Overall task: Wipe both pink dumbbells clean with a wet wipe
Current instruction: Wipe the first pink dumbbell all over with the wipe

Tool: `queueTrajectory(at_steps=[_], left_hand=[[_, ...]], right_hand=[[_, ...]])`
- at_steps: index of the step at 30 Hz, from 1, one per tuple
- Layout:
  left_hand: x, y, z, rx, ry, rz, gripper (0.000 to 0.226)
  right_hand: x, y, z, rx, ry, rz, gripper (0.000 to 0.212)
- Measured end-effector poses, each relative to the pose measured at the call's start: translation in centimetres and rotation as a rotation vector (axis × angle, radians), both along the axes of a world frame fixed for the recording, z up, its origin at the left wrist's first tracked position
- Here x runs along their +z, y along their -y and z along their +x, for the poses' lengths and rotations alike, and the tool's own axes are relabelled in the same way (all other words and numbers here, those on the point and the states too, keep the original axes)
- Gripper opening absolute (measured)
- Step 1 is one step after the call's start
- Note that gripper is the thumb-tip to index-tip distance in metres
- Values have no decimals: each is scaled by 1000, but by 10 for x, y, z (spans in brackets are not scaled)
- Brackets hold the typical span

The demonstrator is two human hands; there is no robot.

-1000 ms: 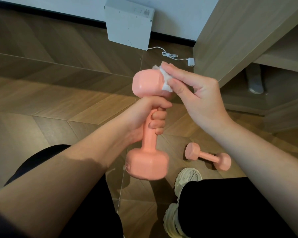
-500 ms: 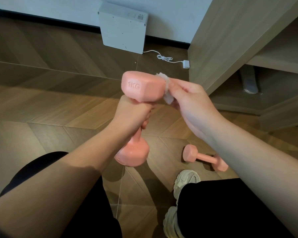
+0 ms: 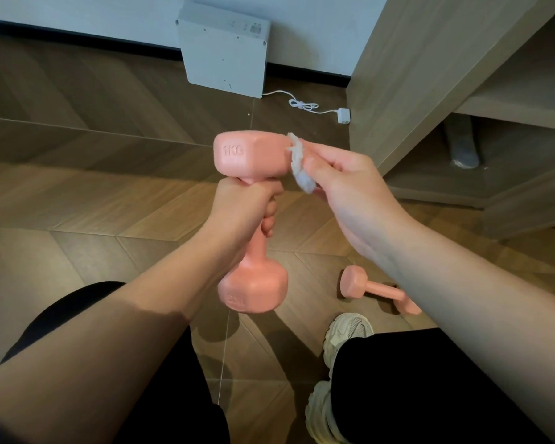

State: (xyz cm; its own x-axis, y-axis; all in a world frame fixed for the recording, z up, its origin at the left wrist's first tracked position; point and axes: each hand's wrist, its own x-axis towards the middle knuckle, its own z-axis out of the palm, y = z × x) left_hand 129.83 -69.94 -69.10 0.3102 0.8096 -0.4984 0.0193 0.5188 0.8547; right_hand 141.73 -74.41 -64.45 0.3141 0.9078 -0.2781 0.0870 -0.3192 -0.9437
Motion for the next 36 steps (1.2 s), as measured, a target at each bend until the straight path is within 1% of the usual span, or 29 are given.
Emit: queueTrajectory(at_steps=[2,4,6,9,11,13,15,17,20,22,24,25,27,29,30,32,33,34,35,36], left_hand=[[1,3,0,-81,25,5,19],[3,7,1,-140,34,17,19],[4,7,1,-128,31,15,18],[4,-1,-1,-64,58,-22,25],[4,-1,-1,-76,83,-42,29],[4,4,-1,-133,96,-35,27],[4,9,0,-182,98,-6,23],[5,8,-2,-180,70,38,20],[4,1,-6,-152,26,82,13],[5,0,-8,-187,43,71,17],[6,3,-7,-262,56,69,28],[7,4,-7,-308,22,103,33],[8,5,-7,-388,-99,250,39],[10,6,-7,-429,-162,411,33],[11,8,-7,-421,-175,451,31],[10,8,-11,-388,-228,494,45],[11,9,-14,-391,-265,540,43],[9,6,-15,-427,-295,595,27],[7,3,-16,-467,-329,658,5],[2,-1,-17,-480,-382,691,15]], right_hand=[[-3,-2,5,-40,12,-51,26],[-5,-4,8,-67,-11,-83,26],[-4,-4,7,-61,-9,-79,26],[1,-1,4,-20,-4,-3,27],[4,0,3,-16,-16,14,26],[4,-1,5,-36,-3,-22,25],[2,-3,7,-58,-41,-52,25],[1,-4,8,-62,-70,-52,26],[1,-4,9,-51,-55,-37,27],[1,-4,12,-47,-47,-29,27],[3,-4,15,-28,-110,-21,25],[5,-4,16,-18,-157,-34,24],[8,-3,18,-4,-199,-83,23],[9,-3,21,16,-151,-145,23],[10,-3,23,40,-110,-169,23],[11,-4,26,91,-23,-200,24],[12,-4,27,105,11,-217,24],[12,-5,29,111,38,-236,24],[13,-5,31,118,62,-254,23],[13,-5,32,126,83,-267,23]])
